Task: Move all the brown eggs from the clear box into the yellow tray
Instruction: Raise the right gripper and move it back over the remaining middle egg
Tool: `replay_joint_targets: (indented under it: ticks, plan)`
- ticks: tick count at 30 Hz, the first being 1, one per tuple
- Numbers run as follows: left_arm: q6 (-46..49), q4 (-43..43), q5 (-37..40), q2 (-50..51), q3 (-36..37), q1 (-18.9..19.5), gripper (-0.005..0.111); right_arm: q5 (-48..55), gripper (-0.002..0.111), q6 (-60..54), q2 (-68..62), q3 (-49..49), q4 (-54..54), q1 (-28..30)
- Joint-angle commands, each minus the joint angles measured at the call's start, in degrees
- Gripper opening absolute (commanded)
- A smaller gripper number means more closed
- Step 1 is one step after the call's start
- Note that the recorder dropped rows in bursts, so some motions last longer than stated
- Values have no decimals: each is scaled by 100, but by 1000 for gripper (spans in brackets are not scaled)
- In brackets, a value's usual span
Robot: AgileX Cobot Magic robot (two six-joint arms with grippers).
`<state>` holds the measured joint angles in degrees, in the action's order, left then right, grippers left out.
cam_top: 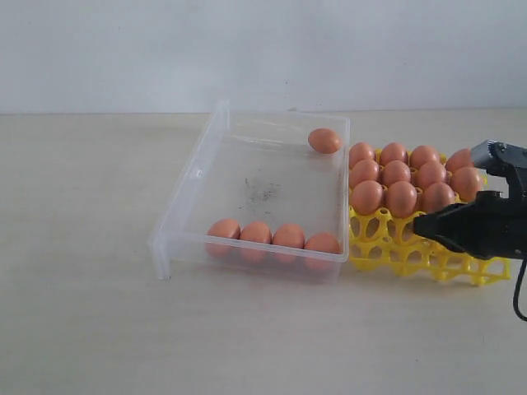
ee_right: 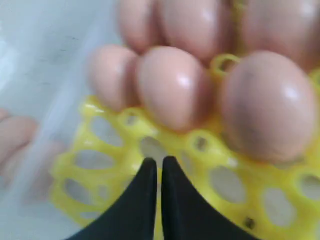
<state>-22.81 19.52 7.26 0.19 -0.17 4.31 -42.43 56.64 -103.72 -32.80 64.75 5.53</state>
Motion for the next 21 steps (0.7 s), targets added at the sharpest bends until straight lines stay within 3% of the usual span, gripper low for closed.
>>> replay_joint_targets:
  ticks: [1,4,8,12,15,18,21]
  plan:
    - [-4,-10,11,-19,17,-32,4,-1767,0,493,803,28,865,-116]
    - [-4,-10,11,-19,17,-32,4,-1651,0,1405,1494,-141,1653,-588]
    - [-4,-10,11,-19,17,-32,4,537,9,3744,1791,-864,3519,-1898]
    - [-4,-10,11,-19,17,-32,4,1328,26,3830,1486,-1468,3519,-2949]
    - [-4,-10,11,-19,17,-32,4,2736,27,3642,1159,-2059,3519,-3485]
    - [-4,-10,11,-19,17,-32,4,4197,27,3551,815,-2615,3519,-3646]
    - [-4,-10,11,-19,17,-32,4,3578,27,3930,398,-3228,3519,-3263]
